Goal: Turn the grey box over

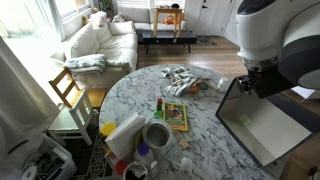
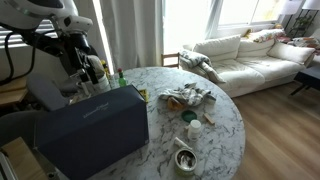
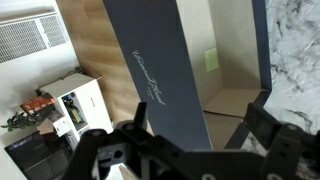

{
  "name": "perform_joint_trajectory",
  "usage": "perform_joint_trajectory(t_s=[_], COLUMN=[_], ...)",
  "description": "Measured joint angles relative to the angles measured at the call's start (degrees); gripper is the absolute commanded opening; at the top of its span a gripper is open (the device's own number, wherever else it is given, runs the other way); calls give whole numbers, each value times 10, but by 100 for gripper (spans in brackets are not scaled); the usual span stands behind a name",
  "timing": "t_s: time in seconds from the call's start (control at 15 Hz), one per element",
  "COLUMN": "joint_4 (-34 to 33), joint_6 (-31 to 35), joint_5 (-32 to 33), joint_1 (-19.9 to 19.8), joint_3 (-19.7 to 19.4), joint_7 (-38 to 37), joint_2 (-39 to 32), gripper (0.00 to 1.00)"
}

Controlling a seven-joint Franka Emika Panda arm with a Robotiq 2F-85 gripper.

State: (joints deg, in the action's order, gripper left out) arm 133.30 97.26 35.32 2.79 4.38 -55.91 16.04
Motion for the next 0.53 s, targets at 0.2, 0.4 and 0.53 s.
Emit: perform_joint_trajectory(t_s=[0.2,0.4,0.53], joint_4=[0,-9,-23], joint_6=[0,0,1], joint_5=[-1,-1,-2], joint_1=[-1,-11,-22], joint_3=[0,-6,-21], joint_7=[0,18,61], joint_2=[2,2,2], gripper=[100,100,100])
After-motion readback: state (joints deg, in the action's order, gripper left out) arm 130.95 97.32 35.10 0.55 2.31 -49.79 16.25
